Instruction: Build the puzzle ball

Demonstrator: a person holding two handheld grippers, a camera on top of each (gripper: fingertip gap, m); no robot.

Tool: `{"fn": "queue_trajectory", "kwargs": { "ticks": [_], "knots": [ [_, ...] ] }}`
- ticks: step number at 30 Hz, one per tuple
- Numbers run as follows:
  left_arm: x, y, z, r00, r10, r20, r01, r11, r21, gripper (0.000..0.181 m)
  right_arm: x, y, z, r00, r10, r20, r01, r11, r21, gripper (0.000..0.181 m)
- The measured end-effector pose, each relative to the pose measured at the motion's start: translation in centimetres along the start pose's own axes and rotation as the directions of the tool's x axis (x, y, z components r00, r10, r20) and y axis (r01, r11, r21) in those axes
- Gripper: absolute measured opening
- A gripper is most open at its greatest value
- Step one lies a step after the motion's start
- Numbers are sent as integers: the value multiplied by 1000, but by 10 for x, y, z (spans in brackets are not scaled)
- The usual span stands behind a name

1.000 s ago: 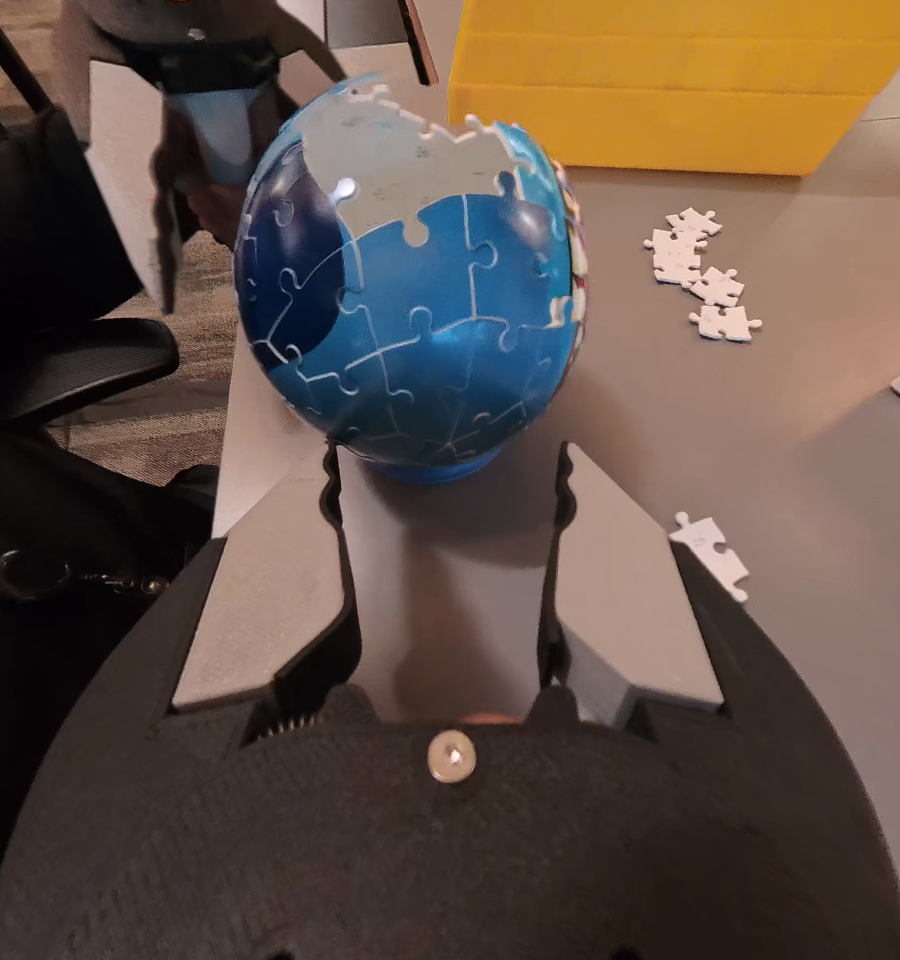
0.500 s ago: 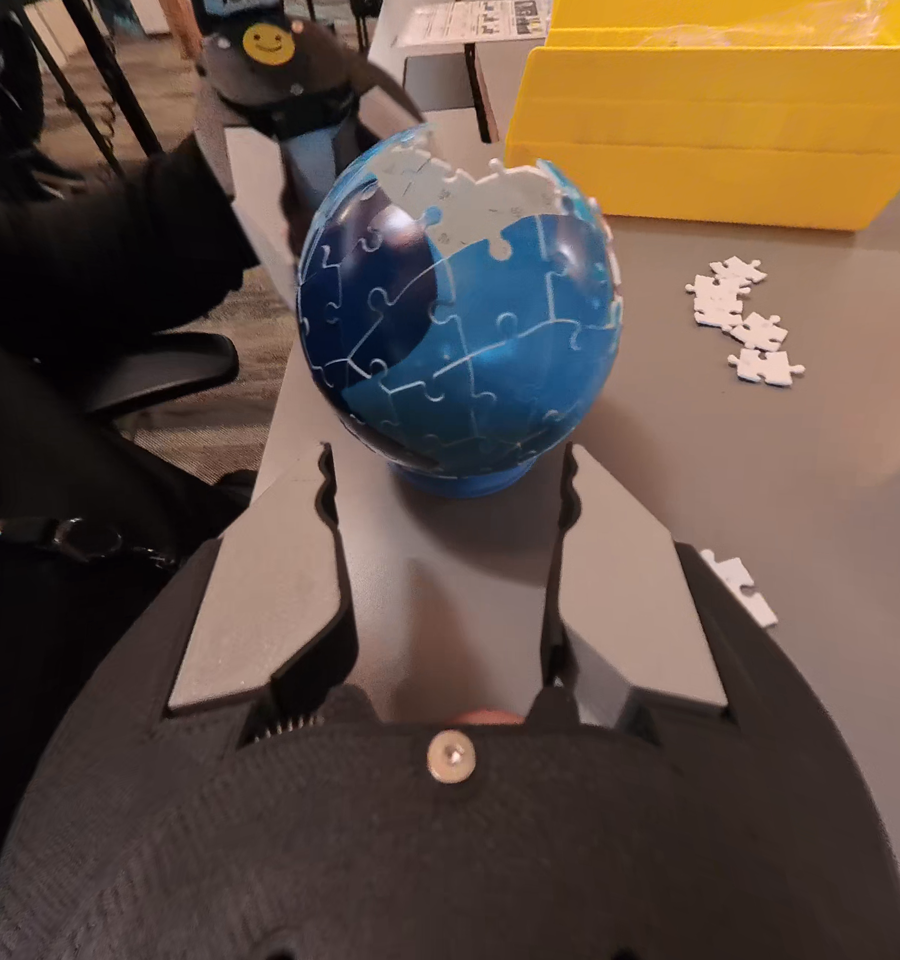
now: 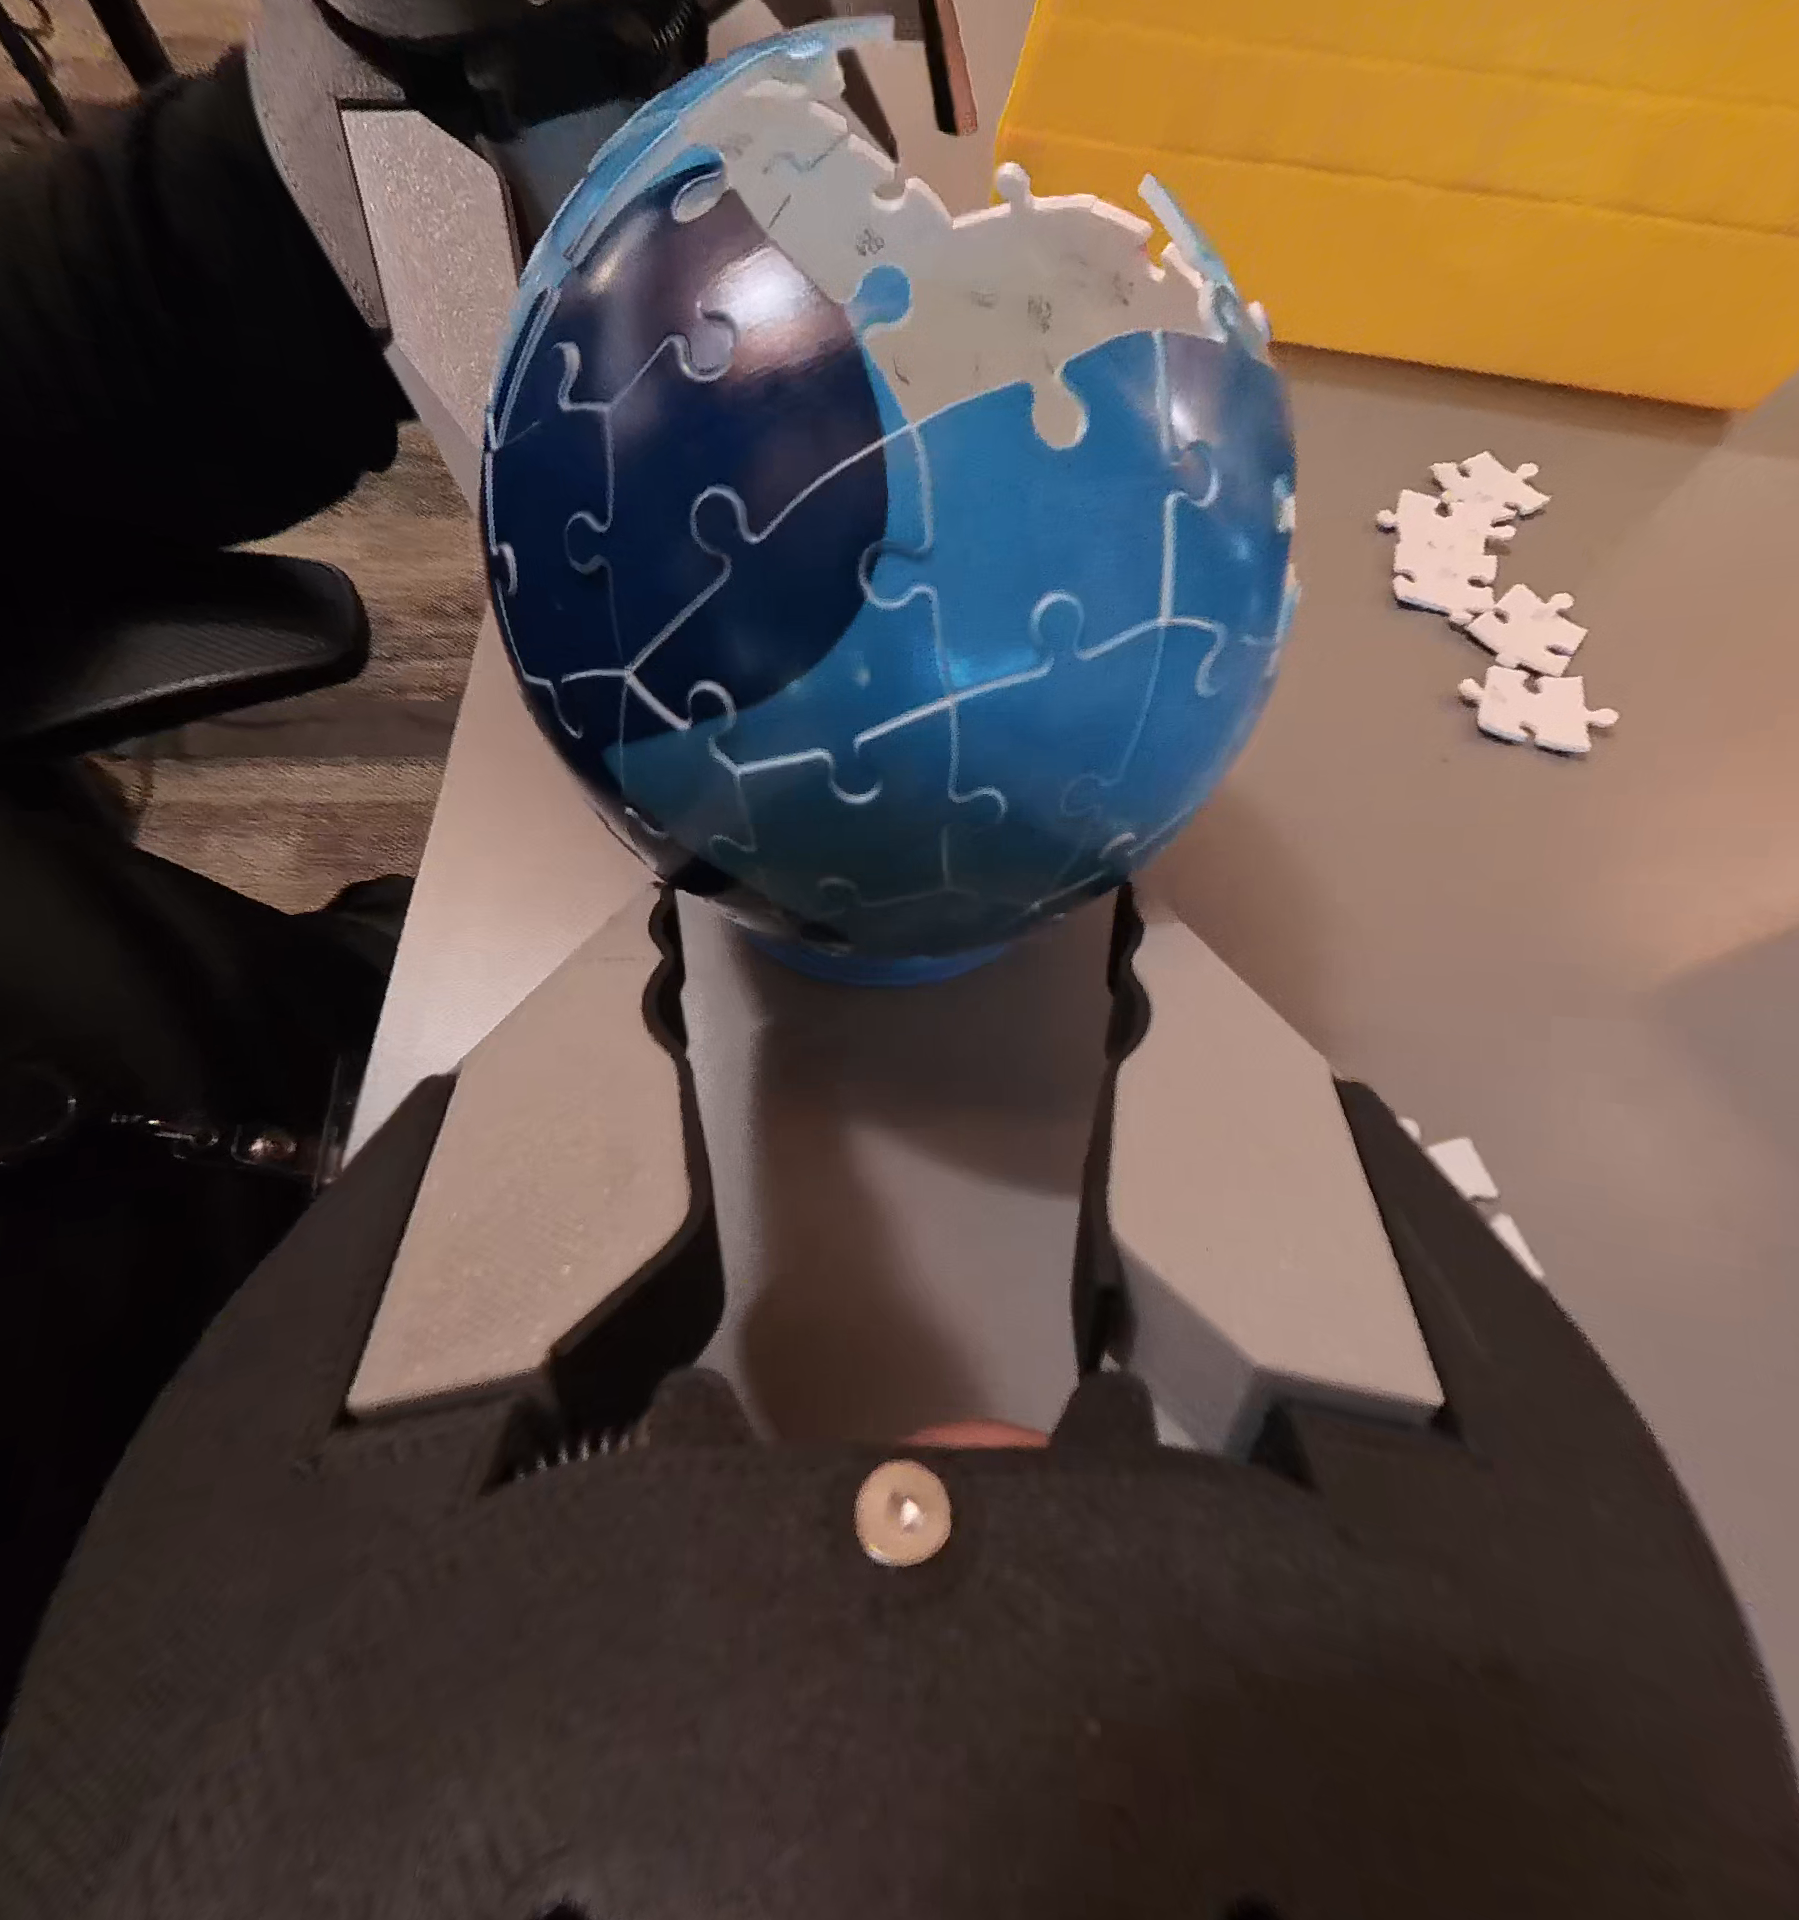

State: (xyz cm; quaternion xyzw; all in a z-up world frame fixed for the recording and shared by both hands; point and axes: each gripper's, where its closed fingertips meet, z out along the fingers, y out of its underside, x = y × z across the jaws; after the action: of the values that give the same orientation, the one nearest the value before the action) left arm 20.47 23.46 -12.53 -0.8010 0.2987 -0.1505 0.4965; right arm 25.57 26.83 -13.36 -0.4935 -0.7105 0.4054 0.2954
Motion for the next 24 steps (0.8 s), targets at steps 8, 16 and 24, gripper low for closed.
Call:
{"fn": "queue_trajectory", "kwargs": {
  "ticks": [8, 16, 24],
  "knots": [
    [1, -6, -12, 988, -151, -27, 153, 986, 72, 90, 4, -4, -4, 999, 48, 22, -49, 998, 35, 82],
    [0, 1, -20, 989, -148, -1, 148, 987, 67, 93, 7, -3, -12, 999, 26, -18, -25, 998, 50, 81],
    [-2, 1, -10, 993, -116, -32, 117, 993, 31, 96, 1, -2, -3, 997, -58, -57, 59, 998, 14, 82]
  ]
}}
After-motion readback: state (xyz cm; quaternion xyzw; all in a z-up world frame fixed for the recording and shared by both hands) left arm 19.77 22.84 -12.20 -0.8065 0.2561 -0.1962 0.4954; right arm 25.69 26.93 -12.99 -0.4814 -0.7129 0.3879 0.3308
